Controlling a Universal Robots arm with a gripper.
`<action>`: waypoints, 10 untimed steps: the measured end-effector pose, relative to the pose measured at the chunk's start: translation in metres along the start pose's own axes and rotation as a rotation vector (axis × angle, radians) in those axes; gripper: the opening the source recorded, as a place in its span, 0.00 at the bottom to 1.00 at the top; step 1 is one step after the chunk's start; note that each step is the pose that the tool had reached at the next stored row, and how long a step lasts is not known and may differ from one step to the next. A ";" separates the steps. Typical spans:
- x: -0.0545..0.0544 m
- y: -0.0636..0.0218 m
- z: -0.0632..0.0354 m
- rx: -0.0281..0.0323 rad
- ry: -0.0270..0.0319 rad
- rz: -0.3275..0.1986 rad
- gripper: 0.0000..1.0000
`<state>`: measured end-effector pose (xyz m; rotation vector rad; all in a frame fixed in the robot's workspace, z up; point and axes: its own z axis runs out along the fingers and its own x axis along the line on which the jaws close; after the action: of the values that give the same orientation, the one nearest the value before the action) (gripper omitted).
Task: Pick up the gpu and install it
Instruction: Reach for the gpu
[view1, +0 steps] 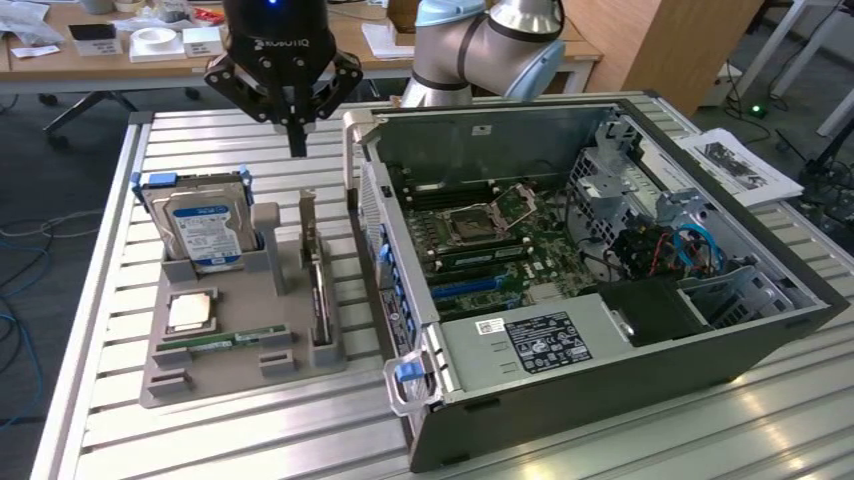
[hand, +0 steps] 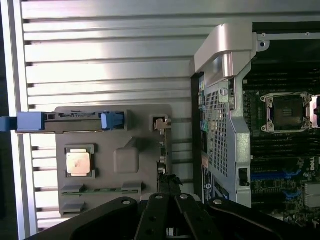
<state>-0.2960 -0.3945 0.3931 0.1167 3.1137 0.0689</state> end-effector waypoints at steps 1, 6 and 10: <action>0.000 -0.0008 0.0000 0.0000 0.0000 0.000 0.11; 0.000 -0.0044 -0.0002 0.0000 0.0000 0.000 0.11; 0.001 -0.0076 -0.0004 0.0000 -0.0001 0.000 0.11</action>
<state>-0.2976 -0.4019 0.3931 0.1166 3.1137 0.0688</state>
